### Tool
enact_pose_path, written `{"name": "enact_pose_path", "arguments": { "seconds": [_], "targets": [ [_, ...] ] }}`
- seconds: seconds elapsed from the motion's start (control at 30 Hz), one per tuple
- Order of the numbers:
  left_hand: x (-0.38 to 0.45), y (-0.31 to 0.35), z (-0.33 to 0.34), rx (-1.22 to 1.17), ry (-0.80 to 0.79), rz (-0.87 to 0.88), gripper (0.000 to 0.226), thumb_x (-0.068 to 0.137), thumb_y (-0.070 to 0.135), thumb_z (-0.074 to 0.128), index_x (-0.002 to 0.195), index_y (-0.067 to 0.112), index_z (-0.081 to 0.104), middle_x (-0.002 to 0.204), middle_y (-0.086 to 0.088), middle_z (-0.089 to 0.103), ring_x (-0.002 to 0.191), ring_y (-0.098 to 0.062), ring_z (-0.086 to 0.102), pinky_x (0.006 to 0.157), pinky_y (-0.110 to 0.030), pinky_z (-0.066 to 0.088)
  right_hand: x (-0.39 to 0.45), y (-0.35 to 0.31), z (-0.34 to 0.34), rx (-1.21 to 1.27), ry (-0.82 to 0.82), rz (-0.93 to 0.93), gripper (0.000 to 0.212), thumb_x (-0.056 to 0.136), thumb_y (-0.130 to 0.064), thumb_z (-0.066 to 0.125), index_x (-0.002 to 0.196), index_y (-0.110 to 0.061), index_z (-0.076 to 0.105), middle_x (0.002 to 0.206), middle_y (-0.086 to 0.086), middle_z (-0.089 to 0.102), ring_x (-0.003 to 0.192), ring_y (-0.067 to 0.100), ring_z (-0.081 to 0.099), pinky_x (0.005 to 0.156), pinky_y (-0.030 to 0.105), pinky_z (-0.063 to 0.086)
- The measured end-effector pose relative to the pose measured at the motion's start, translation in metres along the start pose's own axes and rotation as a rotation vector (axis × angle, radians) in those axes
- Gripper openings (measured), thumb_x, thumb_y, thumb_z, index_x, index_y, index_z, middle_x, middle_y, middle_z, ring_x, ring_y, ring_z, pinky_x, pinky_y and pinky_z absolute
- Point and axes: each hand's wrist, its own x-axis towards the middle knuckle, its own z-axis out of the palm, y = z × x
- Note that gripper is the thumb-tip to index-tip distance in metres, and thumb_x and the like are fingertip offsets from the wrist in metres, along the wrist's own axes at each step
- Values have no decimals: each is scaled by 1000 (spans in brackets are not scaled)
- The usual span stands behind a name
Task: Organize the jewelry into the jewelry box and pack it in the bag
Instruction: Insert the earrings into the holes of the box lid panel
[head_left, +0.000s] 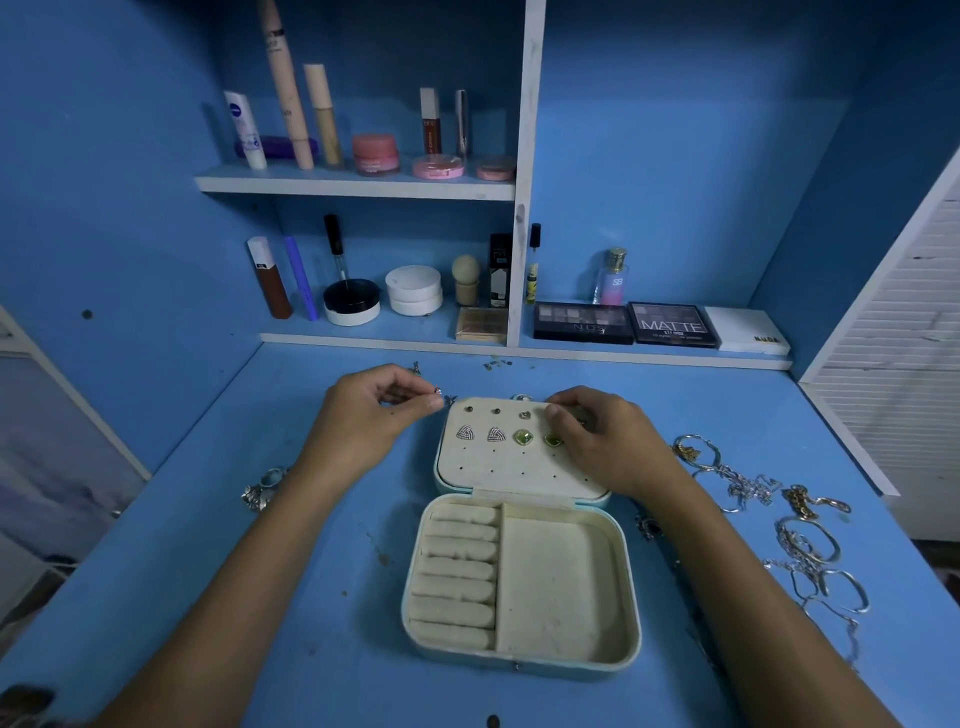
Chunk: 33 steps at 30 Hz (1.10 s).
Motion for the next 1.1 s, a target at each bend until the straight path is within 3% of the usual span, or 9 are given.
{"name": "enact_pose_path", "arguments": {
  "seconds": [0.27,0.37,0.5,0.63,0.9,1.1],
  "targets": [
    [-21,7,1,-33,-66,62,9,78,17,82,81,19,74,84,4,75,80,-9,67,76,-15,50,0,0,0,0,2,2,27,100,-40,53,114,-23,68,105,-8,71,97,12,62,79,26,44],
    [-26,8,0,-40,-70,52,13,78,16,83,84,25,76,84,8,75,83,-10,69,81,-23,54,0,0,0,1,1,-3,27,100,-39,53,114,-22,68,104,-8,71,95,10,61,77,24,43],
    [-32,9,0,-43,-63,61,20,79,15,81,88,32,77,86,12,76,84,-9,71,83,-21,55,0,0,0,2,2,-4,27,100,-38,53,115,-21,68,104,-8,71,93,9,60,76,23,42],
    [-37,8,2,-64,-57,56,16,77,15,82,83,29,78,85,10,76,83,-9,70,81,-17,54,0,0,0,4,4,-8,26,100,-38,54,114,-22,68,104,-8,71,92,8,60,76,21,42],
    [-42,5,5,-62,-66,35,15,79,8,80,85,21,77,86,7,75,83,-10,70,82,-27,56,0,0,0,23,10,-11,25,100,-38,54,113,-22,69,103,-8,72,96,10,62,79,23,45],
    [-43,5,5,-133,-71,3,17,78,4,80,89,18,77,88,2,76,85,-13,72,83,-23,57,-1,-1,0,24,10,-8,26,100,-39,54,113,-22,68,102,-9,71,96,10,61,78,22,44]
  ]
}}
